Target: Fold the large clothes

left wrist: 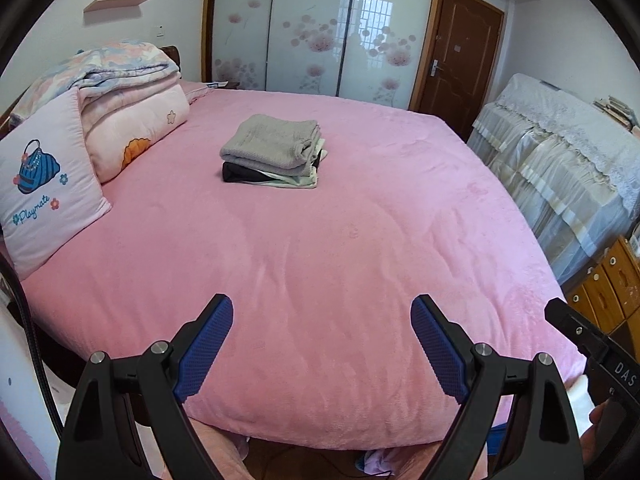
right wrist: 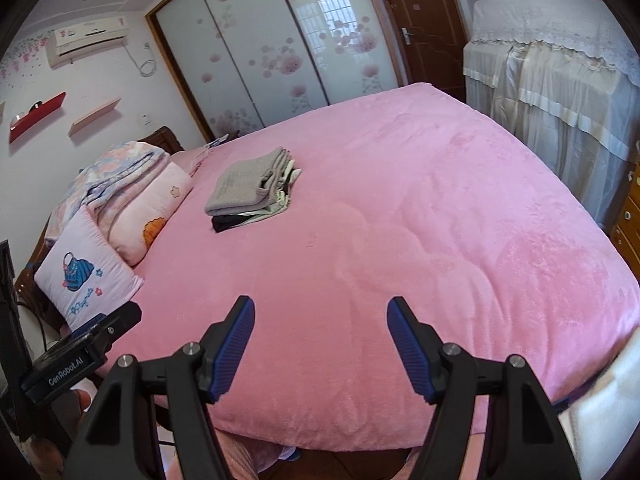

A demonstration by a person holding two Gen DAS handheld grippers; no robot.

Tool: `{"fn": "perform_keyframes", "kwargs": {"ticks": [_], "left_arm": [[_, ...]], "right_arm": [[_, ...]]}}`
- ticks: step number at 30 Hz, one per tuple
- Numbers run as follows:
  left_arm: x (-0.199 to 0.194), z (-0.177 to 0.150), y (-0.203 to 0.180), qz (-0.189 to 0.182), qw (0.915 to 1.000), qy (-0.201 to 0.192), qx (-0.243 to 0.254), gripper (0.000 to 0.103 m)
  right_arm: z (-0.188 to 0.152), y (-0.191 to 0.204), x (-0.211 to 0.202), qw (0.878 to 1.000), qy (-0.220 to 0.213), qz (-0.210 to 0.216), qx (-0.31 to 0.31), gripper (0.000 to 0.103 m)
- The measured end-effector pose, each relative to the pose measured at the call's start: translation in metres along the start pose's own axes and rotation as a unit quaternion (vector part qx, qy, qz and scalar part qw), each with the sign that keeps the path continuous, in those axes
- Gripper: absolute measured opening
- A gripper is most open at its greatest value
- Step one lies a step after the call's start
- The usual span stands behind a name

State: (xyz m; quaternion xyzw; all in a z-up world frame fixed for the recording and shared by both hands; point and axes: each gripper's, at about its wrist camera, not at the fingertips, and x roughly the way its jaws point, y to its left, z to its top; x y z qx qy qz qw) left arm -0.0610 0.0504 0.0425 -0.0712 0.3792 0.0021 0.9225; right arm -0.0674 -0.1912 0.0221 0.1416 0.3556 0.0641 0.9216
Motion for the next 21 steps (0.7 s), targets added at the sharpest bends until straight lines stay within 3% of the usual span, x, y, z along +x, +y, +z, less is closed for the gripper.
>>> {"fn": "perform_keyframes", "kwargs": {"ticks": [11, 21], "left_arm": [[0.026, 0.007, -0.004, 0.026, 0.9995, 0.018, 0.003, 0.09], [0.034, 0.008, -0.013, 0.022, 0.9992, 0.032, 0.013, 0.09]], "right_arm": [[-0.002, 0.014, 0.027, 0.999, 0.022, -0.024, -0.033, 0.069], [-0.004, 0.027, 0.033, 0.997, 0.02, -0.032, -0.065, 0.069]]}}
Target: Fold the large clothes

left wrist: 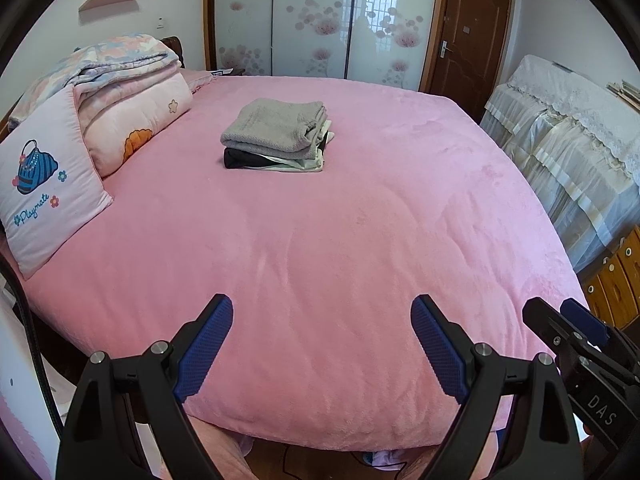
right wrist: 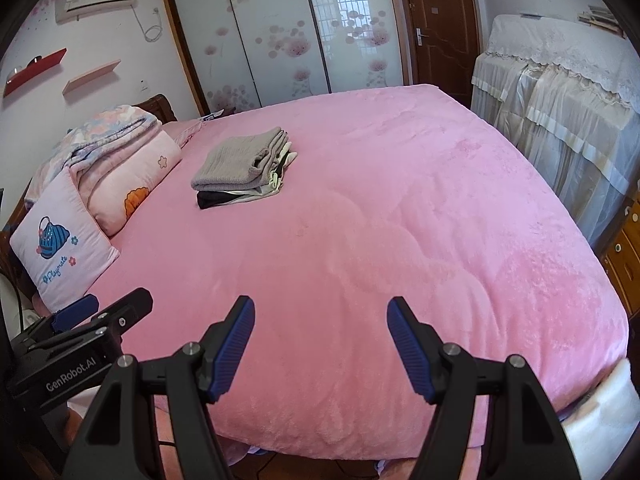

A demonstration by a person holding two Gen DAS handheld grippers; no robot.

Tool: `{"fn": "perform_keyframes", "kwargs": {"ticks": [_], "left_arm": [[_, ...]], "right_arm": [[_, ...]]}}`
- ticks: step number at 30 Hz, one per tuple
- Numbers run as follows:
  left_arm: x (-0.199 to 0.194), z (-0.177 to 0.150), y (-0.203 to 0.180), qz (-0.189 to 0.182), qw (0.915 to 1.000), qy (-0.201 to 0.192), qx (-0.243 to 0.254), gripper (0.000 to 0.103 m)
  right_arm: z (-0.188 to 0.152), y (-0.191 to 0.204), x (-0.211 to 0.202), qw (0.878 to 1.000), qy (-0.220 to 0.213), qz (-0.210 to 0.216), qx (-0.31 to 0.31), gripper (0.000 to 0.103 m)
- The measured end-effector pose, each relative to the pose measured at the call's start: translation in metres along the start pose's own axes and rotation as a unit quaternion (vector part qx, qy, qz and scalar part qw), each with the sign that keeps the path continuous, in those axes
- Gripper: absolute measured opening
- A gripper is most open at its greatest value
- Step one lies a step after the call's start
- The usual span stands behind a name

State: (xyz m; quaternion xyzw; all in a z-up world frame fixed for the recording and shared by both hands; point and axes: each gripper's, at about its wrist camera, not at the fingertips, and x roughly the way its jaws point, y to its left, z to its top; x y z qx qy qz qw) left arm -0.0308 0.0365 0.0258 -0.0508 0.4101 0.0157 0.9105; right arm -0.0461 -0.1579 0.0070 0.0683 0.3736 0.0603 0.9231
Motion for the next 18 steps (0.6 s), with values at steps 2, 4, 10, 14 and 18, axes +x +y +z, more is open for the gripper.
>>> {"fn": "perform_keyframes", "kwargs": {"ticks": [2, 4, 10, 14, 18], "left_arm": [[0.003, 0.0, -0.003, 0.0, 1.0, 0.005, 0.006, 0.09], [0.004, -0.001, -0.004, -0.003, 0.9999, 0.008, 0.008, 0.09], [0.006, -0.003, -0.008, -0.008, 0.9997, 0.013, 0.017, 0.09], [0.01, -0.003, -0.008, -0.006, 0.9997, 0.017, 0.018, 0.09], [0.012, -0.003, -0.008, -0.007, 0.9996, 0.02, 0.019, 0.09]], "right_arm": [[-0.001, 0.001, 0.001, 1.0, 0.002, 0.0, -0.002, 0.069], [-0.001, 0.002, 0.002, 1.0, 0.002, -0.001, -0.004, 0.069], [-0.002, 0.005, 0.005, 1.0, 0.006, -0.006, -0.012, 0.07], [-0.002, 0.005, 0.007, 1.0, 0.006, -0.011, -0.015, 0.07], [-0.002, 0.004, 0.008, 1.0, 0.006, -0.013, -0.016, 0.07]]}}
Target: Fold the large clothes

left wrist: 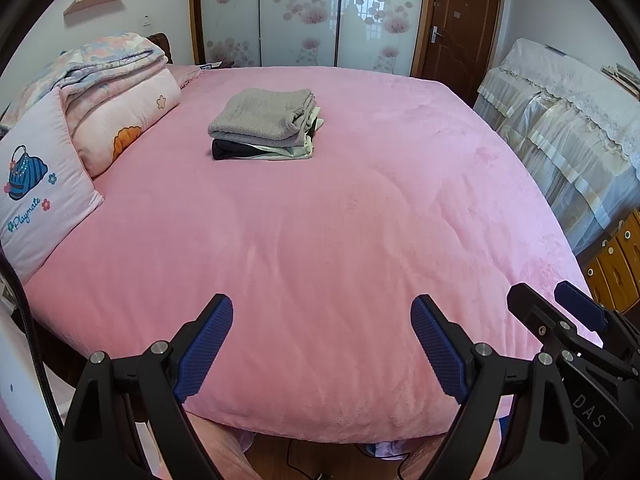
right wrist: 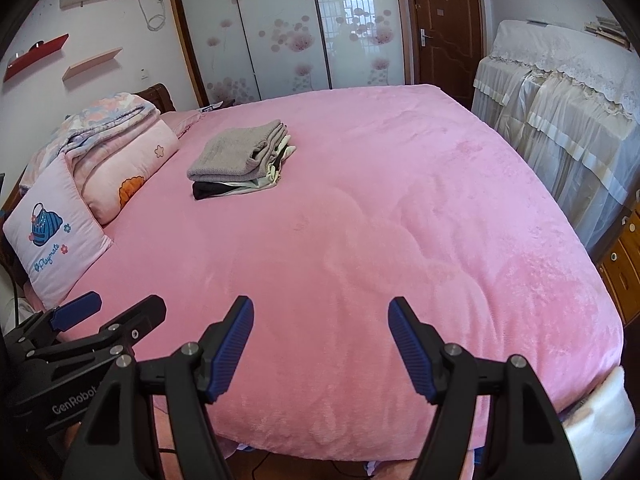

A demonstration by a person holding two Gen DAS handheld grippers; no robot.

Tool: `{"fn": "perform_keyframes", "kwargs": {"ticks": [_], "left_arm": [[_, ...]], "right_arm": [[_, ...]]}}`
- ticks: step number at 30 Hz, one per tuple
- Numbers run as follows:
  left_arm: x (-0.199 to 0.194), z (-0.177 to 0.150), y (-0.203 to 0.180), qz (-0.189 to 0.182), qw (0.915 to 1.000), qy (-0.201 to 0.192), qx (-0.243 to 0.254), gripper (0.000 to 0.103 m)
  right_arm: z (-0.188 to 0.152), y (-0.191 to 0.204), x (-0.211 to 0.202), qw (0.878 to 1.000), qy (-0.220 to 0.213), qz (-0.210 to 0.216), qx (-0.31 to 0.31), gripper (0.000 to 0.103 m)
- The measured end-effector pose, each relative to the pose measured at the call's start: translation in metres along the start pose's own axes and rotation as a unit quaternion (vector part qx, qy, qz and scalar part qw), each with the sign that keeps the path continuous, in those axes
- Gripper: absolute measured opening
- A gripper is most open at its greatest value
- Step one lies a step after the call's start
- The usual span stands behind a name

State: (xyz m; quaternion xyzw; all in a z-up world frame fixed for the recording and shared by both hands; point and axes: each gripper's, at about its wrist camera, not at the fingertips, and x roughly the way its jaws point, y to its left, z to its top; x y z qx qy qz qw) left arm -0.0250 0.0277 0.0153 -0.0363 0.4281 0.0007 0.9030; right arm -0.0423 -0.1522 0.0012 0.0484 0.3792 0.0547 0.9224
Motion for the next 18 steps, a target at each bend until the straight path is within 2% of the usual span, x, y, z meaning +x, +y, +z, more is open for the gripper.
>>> {"fn": "perform_keyframes", "kwargs": {"ticks": [18], "left_arm": [[-0.0007, -0.0042, -0.0022, 0.011, 0.9999, 0.003, 0.003, 0.09]], "right_arm": [[-0.0024, 0.0043, 0.0015, 1.0, -0.004, -0.016, -0.013, 0.07]]}}
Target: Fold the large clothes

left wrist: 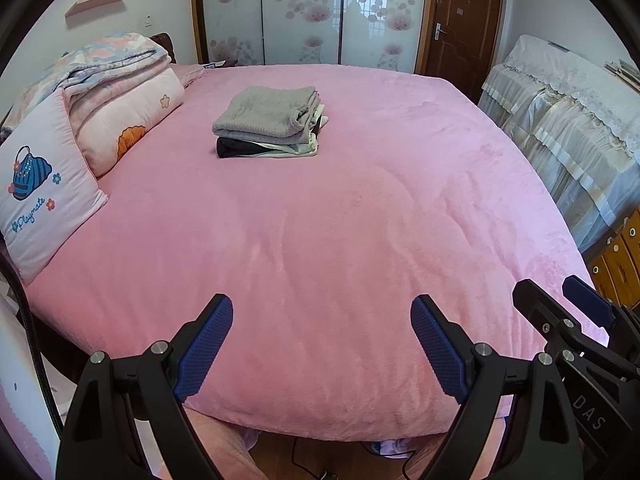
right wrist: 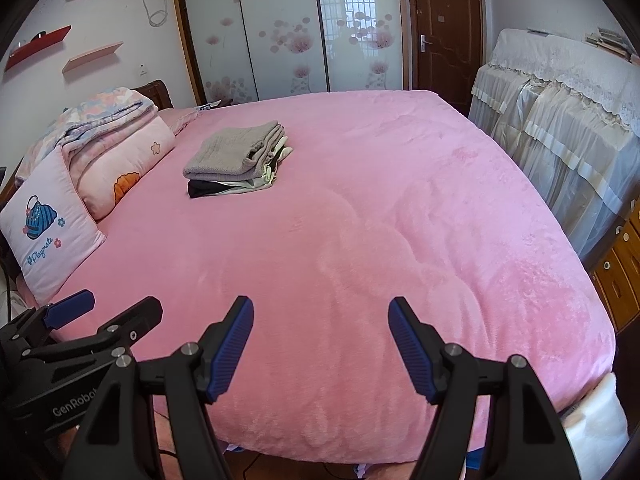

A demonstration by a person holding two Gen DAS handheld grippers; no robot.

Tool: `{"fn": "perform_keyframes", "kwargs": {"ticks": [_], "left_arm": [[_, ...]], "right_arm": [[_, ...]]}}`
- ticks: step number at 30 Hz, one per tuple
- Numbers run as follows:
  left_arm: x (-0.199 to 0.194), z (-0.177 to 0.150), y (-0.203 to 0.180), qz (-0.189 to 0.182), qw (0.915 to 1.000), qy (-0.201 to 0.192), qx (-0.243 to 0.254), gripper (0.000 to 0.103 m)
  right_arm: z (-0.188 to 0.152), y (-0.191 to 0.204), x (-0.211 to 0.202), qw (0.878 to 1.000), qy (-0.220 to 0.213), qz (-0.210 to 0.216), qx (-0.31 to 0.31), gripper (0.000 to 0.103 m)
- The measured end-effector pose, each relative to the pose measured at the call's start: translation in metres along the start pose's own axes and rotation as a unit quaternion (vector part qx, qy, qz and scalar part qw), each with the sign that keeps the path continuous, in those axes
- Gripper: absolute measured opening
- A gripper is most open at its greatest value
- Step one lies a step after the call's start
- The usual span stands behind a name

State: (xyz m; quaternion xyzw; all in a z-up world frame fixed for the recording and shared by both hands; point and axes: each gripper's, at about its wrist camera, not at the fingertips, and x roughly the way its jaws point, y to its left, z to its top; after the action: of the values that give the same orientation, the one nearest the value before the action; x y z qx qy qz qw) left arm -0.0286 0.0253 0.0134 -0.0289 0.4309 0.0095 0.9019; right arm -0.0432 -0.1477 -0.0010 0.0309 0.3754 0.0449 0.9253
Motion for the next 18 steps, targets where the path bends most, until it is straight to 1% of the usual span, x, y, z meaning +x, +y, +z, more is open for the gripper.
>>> {"fn": "perform_keyframes", "kwargs": {"ticks": [18], "left_arm": [[0.0005, -0.0033, -0.0008, 0.006, 1.0, 0.003, 0.005, 0.089]], "right_arm": [[-0.0009, -0.0008, 0.0008, 1.0, 0.001, -0.006, -0.001, 0.07]]}}
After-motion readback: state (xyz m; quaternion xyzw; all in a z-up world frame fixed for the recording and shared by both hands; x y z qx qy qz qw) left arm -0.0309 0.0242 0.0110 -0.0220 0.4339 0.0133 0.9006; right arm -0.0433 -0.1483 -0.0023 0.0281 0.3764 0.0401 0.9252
